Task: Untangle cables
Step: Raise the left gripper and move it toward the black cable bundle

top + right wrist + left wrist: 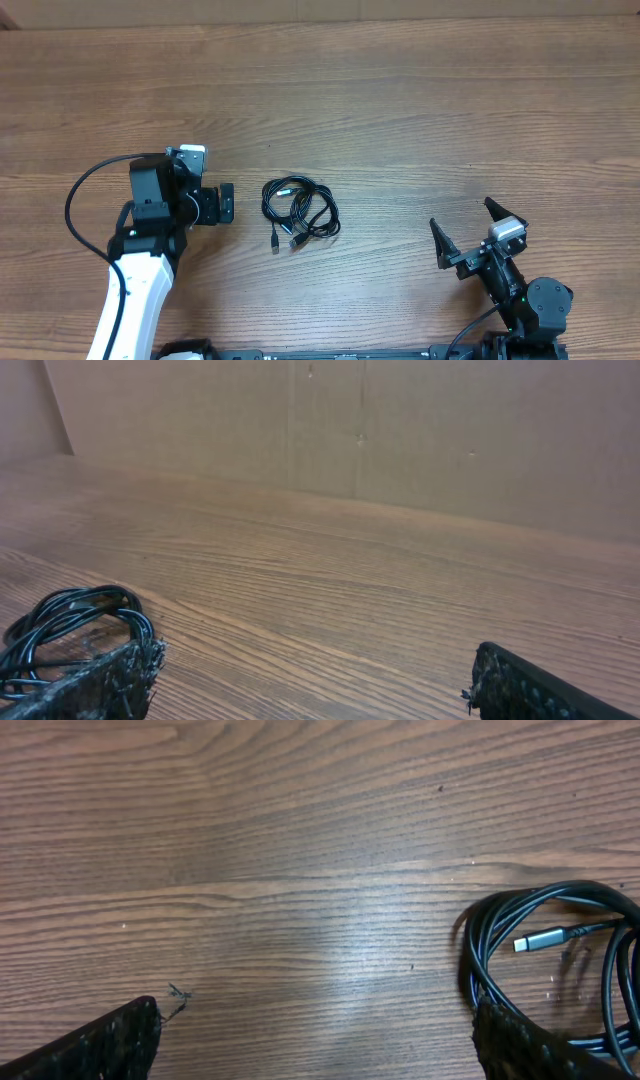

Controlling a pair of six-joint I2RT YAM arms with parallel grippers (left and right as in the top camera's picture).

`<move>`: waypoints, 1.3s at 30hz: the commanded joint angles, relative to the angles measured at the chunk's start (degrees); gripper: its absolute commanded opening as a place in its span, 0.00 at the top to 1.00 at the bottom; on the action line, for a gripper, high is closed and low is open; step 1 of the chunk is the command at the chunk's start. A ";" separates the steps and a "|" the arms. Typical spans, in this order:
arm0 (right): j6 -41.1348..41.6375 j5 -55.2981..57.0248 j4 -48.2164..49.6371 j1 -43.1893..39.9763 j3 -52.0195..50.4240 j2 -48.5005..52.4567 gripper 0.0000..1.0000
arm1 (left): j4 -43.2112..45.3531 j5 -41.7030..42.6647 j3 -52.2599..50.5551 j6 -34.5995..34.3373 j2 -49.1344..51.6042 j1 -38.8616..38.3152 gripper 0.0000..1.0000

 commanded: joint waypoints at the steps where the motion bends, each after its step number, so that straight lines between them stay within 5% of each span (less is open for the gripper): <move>1: -0.44 0.42 -0.98 -0.20 1.11 -0.09 0.00 | -0.59 0.66 2.60 0.31 1.53 0.09 0.00; 39: -0.44 0.42 -0.98 -0.20 1.14 -0.09 0.00 | -3.85 -1.29 6.19 3.34 6.95 -5.09 0.00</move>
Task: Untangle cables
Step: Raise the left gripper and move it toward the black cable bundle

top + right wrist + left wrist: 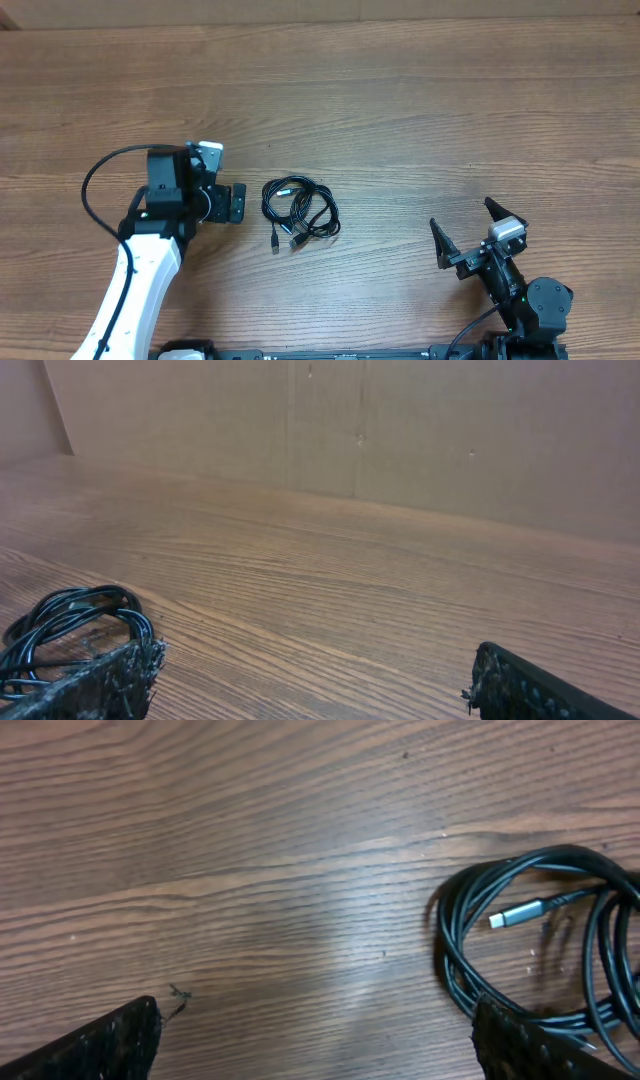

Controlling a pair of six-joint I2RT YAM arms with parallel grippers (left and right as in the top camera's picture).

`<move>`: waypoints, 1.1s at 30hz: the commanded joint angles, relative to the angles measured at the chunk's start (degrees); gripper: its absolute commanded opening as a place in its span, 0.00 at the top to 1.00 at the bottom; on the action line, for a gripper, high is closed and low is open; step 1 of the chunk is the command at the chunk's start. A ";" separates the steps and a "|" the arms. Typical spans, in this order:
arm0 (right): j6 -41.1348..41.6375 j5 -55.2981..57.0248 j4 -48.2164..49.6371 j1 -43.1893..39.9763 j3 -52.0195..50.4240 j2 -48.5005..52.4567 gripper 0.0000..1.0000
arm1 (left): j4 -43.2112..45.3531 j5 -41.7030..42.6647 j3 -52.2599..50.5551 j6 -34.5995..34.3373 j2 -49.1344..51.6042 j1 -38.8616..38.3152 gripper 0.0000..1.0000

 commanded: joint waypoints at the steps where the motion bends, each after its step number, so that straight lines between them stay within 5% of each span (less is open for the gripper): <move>1: -0.46 0.39 -1.01 -0.22 1.11 -0.09 0.00 | -0.83 -0.68 2.99 1.46 2.16 -0.79 0.00; 33: -0.46 0.39 -1.01 -0.22 1.11 -0.09 0.00 | -1.33 0.42 4.57 1.42 4.57 -0.79 0.00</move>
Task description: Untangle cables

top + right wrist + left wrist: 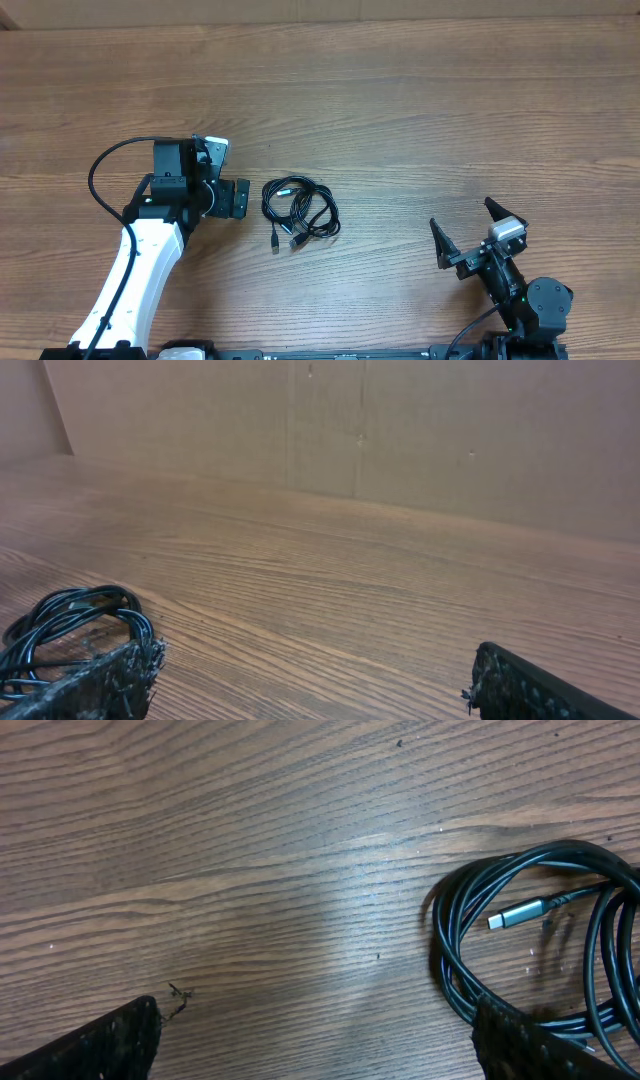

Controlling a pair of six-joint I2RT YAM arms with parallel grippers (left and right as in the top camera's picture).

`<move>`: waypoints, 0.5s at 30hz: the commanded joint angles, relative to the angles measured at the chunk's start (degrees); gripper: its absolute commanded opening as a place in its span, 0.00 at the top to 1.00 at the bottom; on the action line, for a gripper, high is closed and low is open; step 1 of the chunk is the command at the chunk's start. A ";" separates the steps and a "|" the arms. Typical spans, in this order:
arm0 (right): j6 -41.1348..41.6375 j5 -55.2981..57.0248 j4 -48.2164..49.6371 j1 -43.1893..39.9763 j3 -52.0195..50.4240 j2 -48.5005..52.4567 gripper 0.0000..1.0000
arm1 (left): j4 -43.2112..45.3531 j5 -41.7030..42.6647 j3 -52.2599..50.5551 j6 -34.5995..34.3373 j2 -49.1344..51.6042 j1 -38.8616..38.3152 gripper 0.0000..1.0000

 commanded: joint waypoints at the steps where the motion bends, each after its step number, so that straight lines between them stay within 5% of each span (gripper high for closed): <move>1: -0.44 0.42 -0.98 -0.20 1.11 -0.09 0.00 | 0.44 0.50 1.51 1.22 0.46 -0.20 0.00; 15: -0.44 0.42 -0.98 -0.22 1.14 -0.09 0.00 | 0.59 0.94 1.51 0.57 0.46 -0.20 0.00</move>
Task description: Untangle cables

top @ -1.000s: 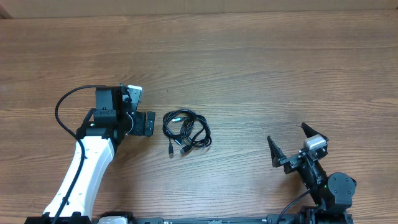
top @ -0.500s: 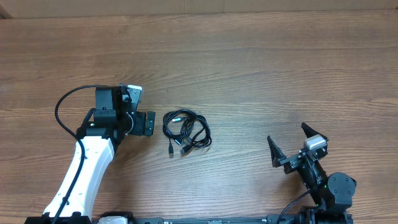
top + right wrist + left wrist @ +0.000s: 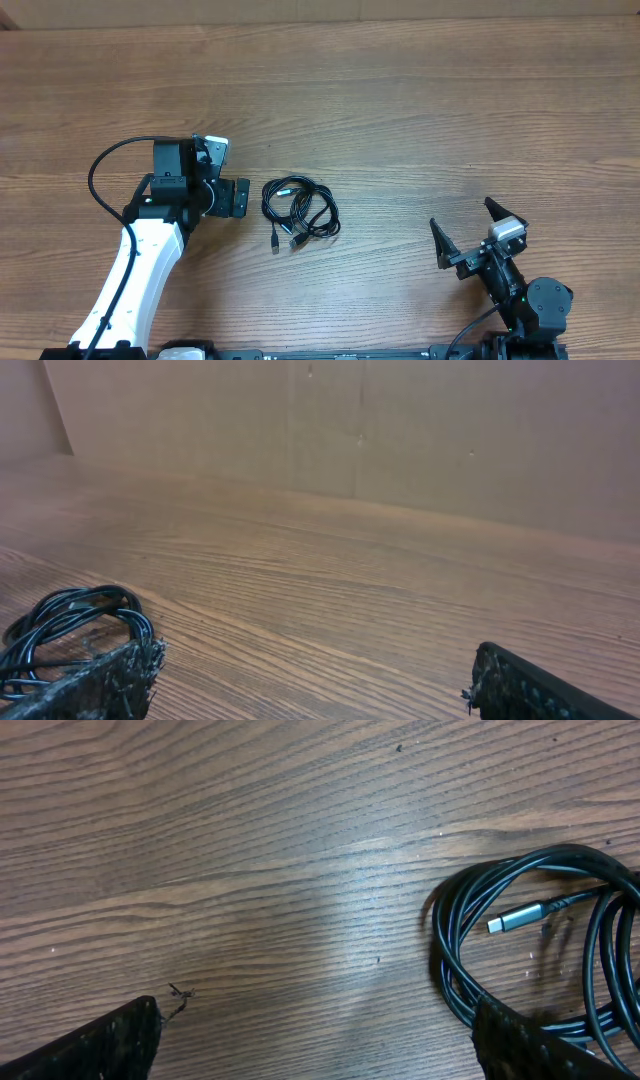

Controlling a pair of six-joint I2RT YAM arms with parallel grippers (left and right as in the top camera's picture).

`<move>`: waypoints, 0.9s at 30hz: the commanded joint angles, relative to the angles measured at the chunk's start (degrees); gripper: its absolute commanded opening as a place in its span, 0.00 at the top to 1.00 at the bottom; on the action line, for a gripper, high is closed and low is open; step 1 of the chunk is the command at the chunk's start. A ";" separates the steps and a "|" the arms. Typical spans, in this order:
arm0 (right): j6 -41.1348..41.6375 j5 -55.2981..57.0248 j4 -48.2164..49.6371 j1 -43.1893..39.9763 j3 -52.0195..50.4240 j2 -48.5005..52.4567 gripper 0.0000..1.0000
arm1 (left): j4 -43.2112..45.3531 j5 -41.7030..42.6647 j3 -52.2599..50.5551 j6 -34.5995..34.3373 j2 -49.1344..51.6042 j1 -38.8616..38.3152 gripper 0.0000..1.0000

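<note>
A tangled bundle of black cables point(image 3: 299, 209) lies coiled on the wooden table point(image 3: 420, 120), with silver plugs showing. In the left wrist view the coil point(image 3: 540, 950) fills the right side and a silver plug point(image 3: 520, 917) lies inside it. My left gripper point(image 3: 238, 198) stands open just left of the bundle, nothing between its fingers point(image 3: 100, 1045). My right gripper point(image 3: 465, 236) is open near the front right, far from the cables point(image 3: 70, 625), which show at the lower left of its view.
A brown cardboard wall point(image 3: 400, 430) stands behind the table in the right wrist view. Bare wood surrounds the bundle on all sides.
My left gripper was open well left of the bundle. By the second moment it had come closer to the cables, and by the third it stood just beside the coil. It stays there now. The right arm kept still throughout.
</note>
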 commanded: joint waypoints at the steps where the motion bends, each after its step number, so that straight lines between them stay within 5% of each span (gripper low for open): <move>1: -0.44 0.42 -1.01 -0.20 1.14 -0.09 0.00 | 0.20 0.92 1.51 0.26 0.46 -0.20 0.00; 27: -0.44 0.42 -1.01 -0.22 1.11 -0.09 0.00 | 0.17 0.92 1.51 -0.87 0.46 -0.20 0.00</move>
